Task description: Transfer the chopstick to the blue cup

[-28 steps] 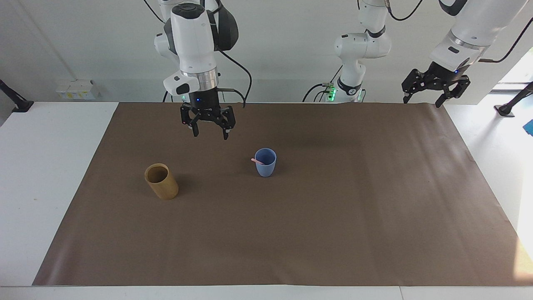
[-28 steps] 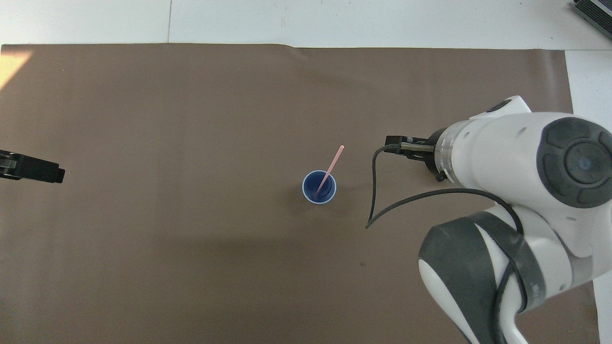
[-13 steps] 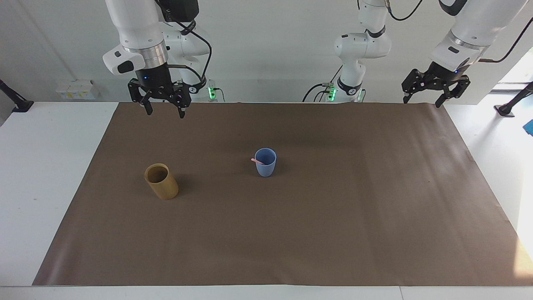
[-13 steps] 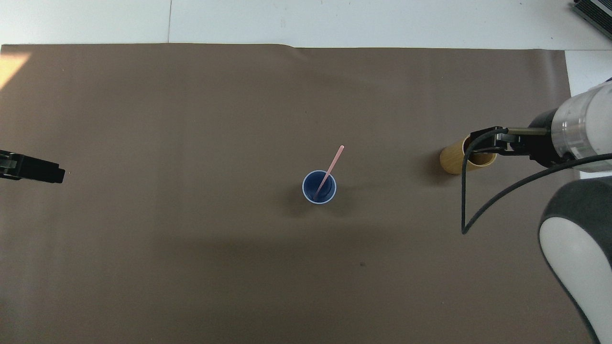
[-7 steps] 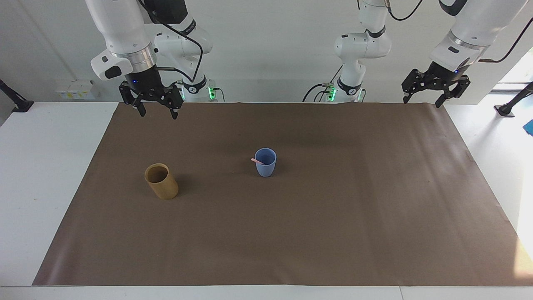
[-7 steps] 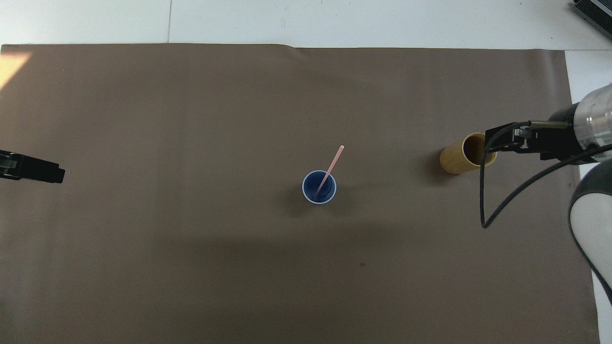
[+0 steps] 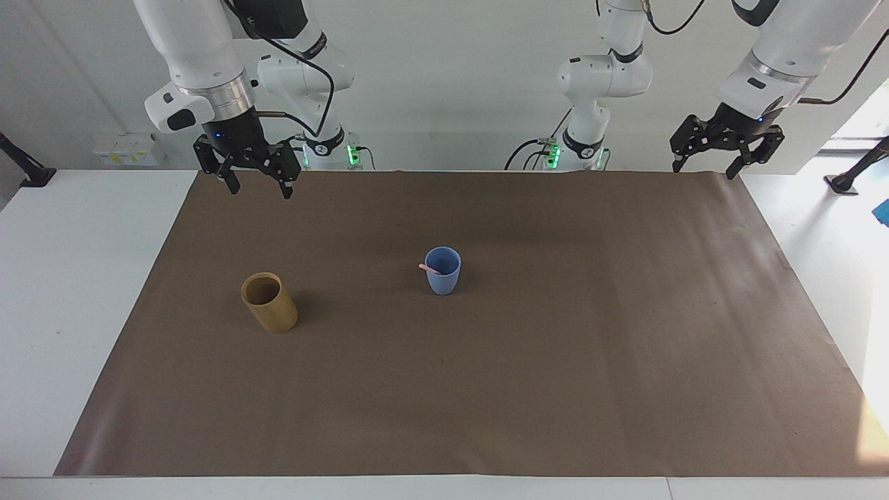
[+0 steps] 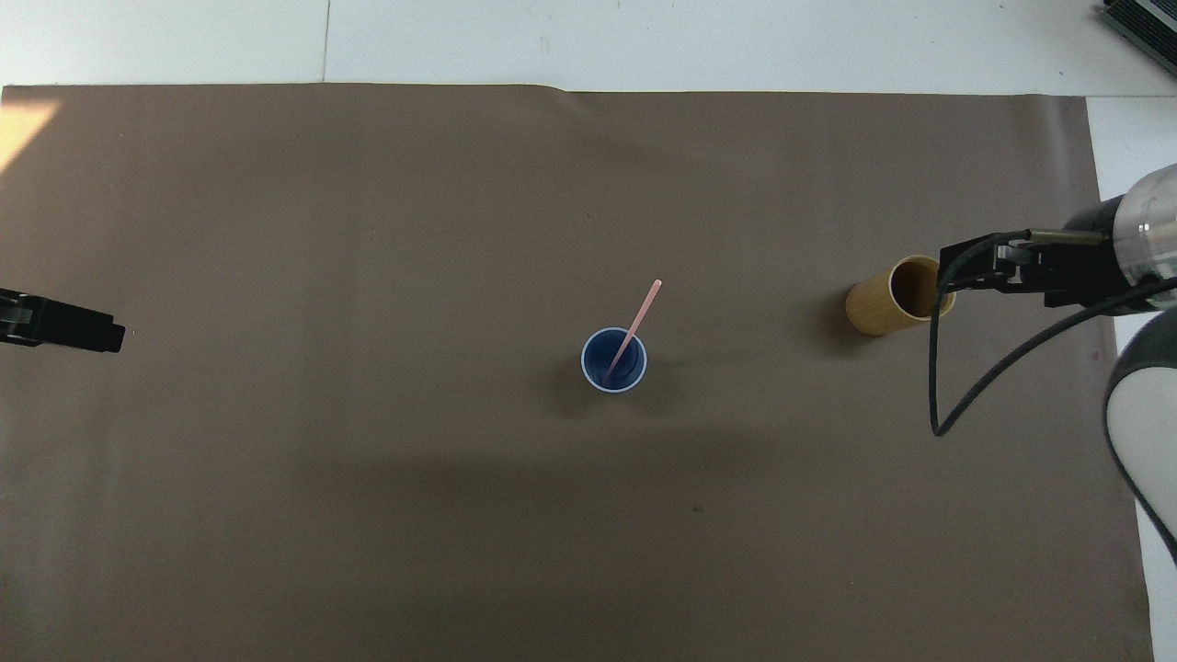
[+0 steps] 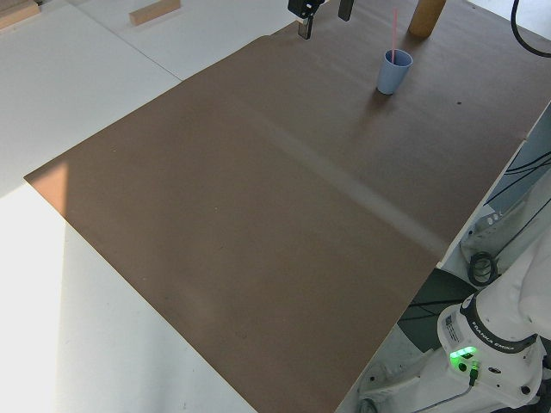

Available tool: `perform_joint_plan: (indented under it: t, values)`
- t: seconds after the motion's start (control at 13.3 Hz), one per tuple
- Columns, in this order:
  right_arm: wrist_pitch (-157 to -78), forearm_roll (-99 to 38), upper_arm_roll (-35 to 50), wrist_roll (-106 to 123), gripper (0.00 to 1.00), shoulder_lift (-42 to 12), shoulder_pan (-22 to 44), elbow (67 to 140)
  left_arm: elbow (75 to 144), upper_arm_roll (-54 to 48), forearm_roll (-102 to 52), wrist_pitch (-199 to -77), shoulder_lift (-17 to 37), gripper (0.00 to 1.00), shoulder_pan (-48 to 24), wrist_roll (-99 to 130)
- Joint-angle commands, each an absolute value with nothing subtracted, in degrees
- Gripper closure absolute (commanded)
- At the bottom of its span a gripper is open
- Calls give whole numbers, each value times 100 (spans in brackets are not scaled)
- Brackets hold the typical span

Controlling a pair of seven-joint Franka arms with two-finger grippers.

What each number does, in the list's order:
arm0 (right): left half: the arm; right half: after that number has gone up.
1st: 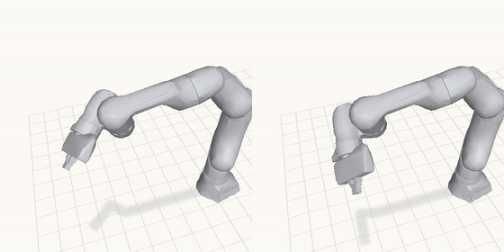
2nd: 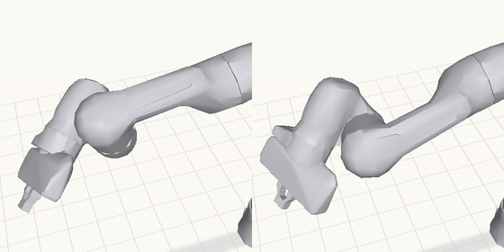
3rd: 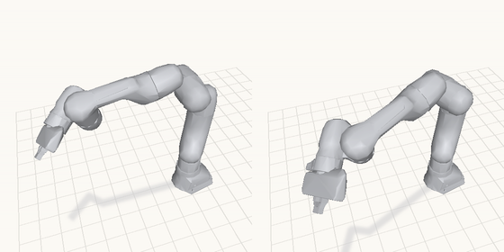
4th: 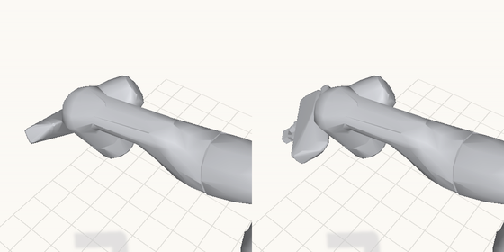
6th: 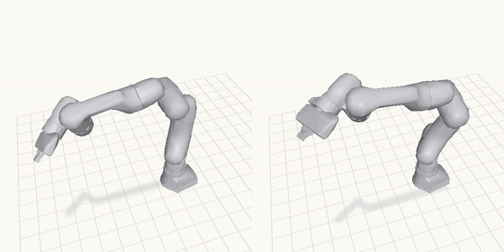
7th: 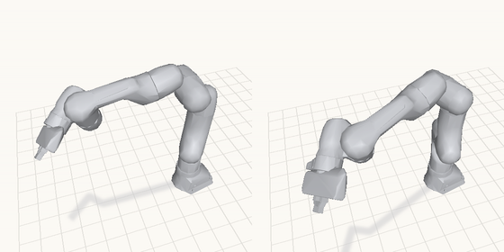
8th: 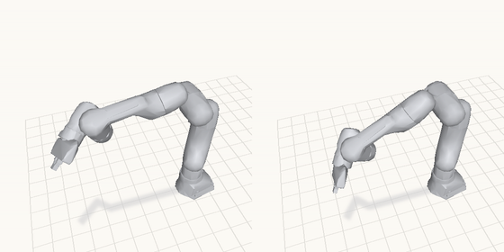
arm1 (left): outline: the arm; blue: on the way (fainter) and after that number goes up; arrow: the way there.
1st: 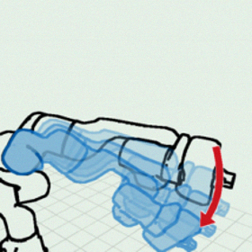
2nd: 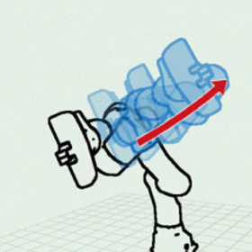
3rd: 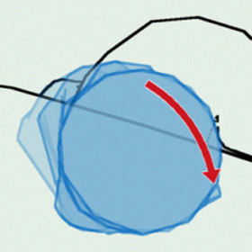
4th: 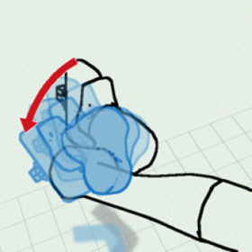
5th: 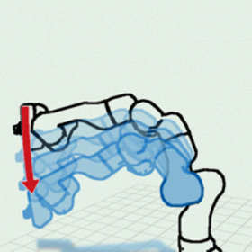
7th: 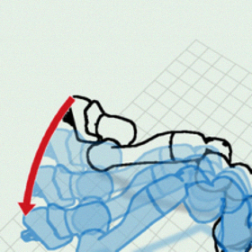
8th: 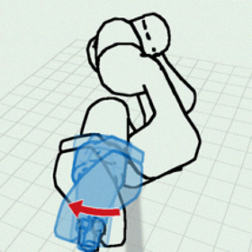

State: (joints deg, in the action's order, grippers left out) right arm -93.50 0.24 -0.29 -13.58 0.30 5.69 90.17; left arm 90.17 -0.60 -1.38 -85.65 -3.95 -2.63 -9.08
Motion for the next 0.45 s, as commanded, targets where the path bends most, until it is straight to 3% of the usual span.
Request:
perform_joint_plan:
  t: [0.0, 0.38]
  values:
    - [-9308, -132, -88, -1178, 0, 35, 563, 9035, 9141, -114, -150, -8552, -527, 0, -167, -967]
    - [-9316, -132, -88, -1195, 0, 79, 571, 9105, 9141, -114, -149, -8552, -527, 0, -167, -967]
